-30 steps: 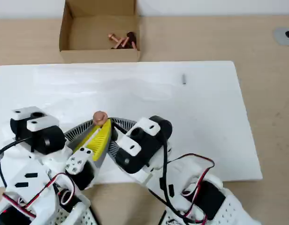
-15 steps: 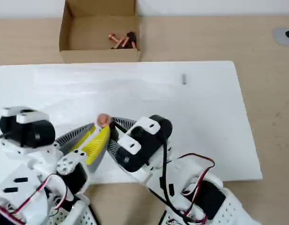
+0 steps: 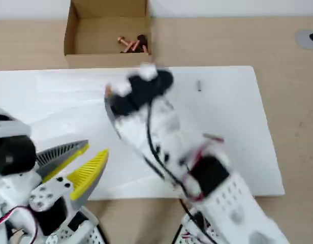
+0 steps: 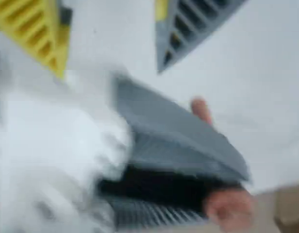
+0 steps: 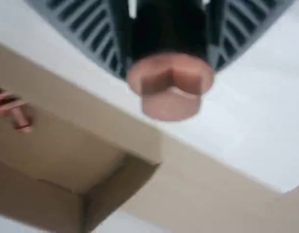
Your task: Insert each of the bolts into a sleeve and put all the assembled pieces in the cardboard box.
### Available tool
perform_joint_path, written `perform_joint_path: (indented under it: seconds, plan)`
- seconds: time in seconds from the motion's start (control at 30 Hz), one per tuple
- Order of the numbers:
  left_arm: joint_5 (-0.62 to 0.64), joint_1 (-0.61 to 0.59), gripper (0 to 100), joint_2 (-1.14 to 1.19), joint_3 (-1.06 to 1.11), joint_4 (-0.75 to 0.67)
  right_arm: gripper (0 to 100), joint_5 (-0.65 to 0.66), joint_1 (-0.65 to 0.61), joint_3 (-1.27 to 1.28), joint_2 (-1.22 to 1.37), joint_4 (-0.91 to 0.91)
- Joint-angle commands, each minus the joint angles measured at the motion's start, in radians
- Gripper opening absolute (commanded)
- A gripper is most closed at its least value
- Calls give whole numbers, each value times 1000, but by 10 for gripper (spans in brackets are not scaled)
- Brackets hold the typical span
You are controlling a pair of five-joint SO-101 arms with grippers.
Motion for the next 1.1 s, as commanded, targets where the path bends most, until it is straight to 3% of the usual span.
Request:
perform_joint_path:
  seconds: [0.0,0.23,0.37,0.5,0.7,0.93,1.07]
  plan:
    - [-164,-69,103,22,3,6,9,-3,88,-349,277,-8]
    - [-361,-373,45,-59,242,3,9,-2,219,-926,829,-8]
    - [-396,-460,29,-139,376,-12,10,-2,266,-1273,1170,-8]
    - [-400,-520,11,-236,526,-95,10,14,303,-1620,1537,-78]
    - [-396,-655,11,-410,827,-307,11,198,294,-2057,2005,-92]
    - [-399,-713,13,-642,1137,-460,32,242,282,-2152,2180,-92]
    - [-400,-717,10,-684,1335,-506,184,238,263,-2045,2178,-81]
